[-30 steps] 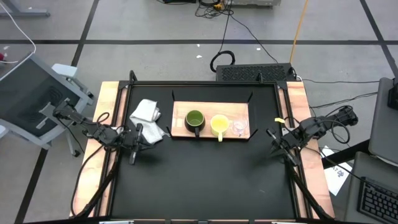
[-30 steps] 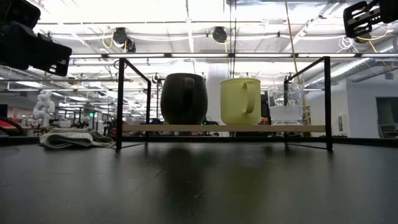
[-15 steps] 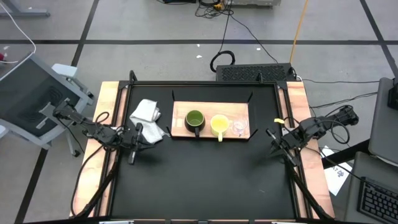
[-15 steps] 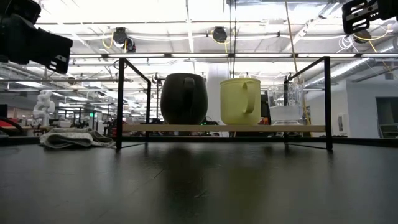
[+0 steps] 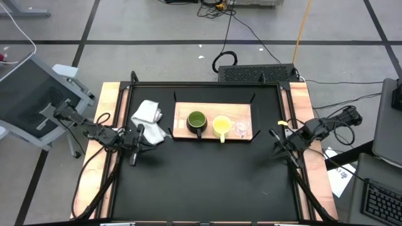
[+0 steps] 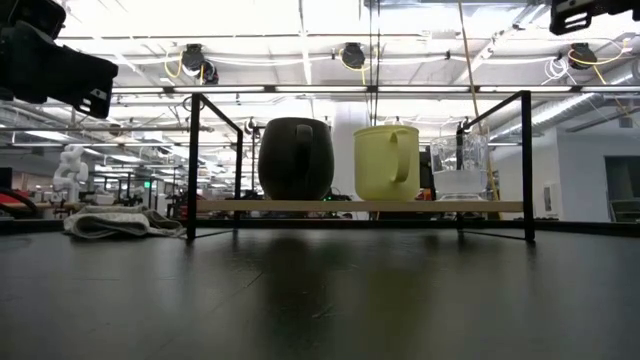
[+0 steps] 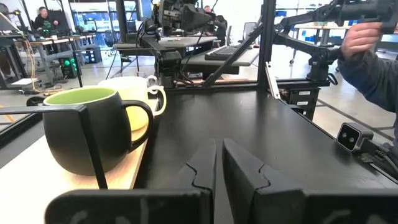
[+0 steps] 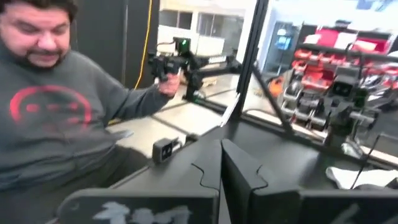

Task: Stack small to large cups/mugs on shelf
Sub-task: Return to Home Position

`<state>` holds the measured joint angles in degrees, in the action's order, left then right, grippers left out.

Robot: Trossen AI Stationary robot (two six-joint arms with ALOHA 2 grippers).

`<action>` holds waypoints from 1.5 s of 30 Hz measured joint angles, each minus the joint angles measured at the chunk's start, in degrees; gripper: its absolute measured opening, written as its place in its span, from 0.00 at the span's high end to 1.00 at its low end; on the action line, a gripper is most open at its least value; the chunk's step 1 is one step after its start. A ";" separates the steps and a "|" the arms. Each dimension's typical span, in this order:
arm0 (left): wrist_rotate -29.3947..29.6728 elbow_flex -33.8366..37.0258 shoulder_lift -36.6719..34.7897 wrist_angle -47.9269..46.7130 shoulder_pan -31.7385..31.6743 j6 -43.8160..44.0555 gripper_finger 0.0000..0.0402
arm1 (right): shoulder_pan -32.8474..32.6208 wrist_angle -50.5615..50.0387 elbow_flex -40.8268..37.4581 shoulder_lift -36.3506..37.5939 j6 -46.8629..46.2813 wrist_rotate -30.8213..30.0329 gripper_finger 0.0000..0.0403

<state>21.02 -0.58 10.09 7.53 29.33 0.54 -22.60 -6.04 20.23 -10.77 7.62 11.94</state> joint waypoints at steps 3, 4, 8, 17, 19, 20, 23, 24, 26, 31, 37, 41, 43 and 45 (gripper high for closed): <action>-0.01 0.00 0.00 0.00 -0.01 0.00 0.92 | 0.03 4.04 -1.50 -0.52 0.61 -2.45 1.00; -0.03 0.00 0.00 0.00 -0.01 0.00 0.92 | 0.03 5.48 -2.29 -0.72 1.54 -3.55 1.00; -0.13 0.00 0.00 -0.02 -0.01 -0.02 0.92 | 0.05 10.16 -5.99 -0.83 2.98 -4.46 1.00; -0.18 0.00 0.00 -0.02 -0.01 -0.04 0.92 | 0.05 27.37 -13.51 -0.85 -5.63 -4.49 1.00; -0.18 0.00 0.00 -0.02 -0.01 -0.04 0.92 | 0.05 27.50 -13.33 -0.81 -7.62 -4.46 1.00; -0.18 0.00 0.00 -0.02 -0.01 -0.04 0.92 | 0.05 27.23 -13.19 -0.82 -8.01 -4.45 1.00; -0.16 0.00 0.00 0.00 -0.01 -0.32 0.92 | 0.05 26.84 -13.13 -0.83 -7.12 -4.43 1.00; -0.15 0.00 0.00 0.00 -0.01 -0.38 0.92 | 0.05 26.67 -13.11 -0.83 -7.02 -4.43 1.00; -0.13 0.00 0.00 0.00 -0.01 -0.37 0.92 | 0.05 26.42 -13.11 -0.83 -6.89 -4.43 1.00; -0.07 0.00 0.00 0.00 -0.01 1.29 0.92 | 0.01 25.43 -13.11 -0.74 -5.48 -4.26 1.00; 0.04 0.00 0.00 -0.02 0.01 2.03 0.92 | -0.01 23.23 -13.11 -0.76 -3.75 -4.23 1.00; 0.06 0.00 0.00 -0.40 0.01 1.55 0.92 | -0.01 21.08 -13.09 -0.77 -3.87 -4.22 1.00; 0.06 0.00 0.00 -0.94 0.01 1.43 0.92 | -0.01 20.49 -13.09 -0.78 -3.90 -4.22 1.00; 0.06 0.00 0.00 -1.27 0.01 1.07 0.92 | -0.01 20.75 -13.09 -0.78 -4.92 -4.21 1.00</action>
<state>21.08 -0.58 10.09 6.25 29.34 1.61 -22.61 14.70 7.14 -11.55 2.70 7.73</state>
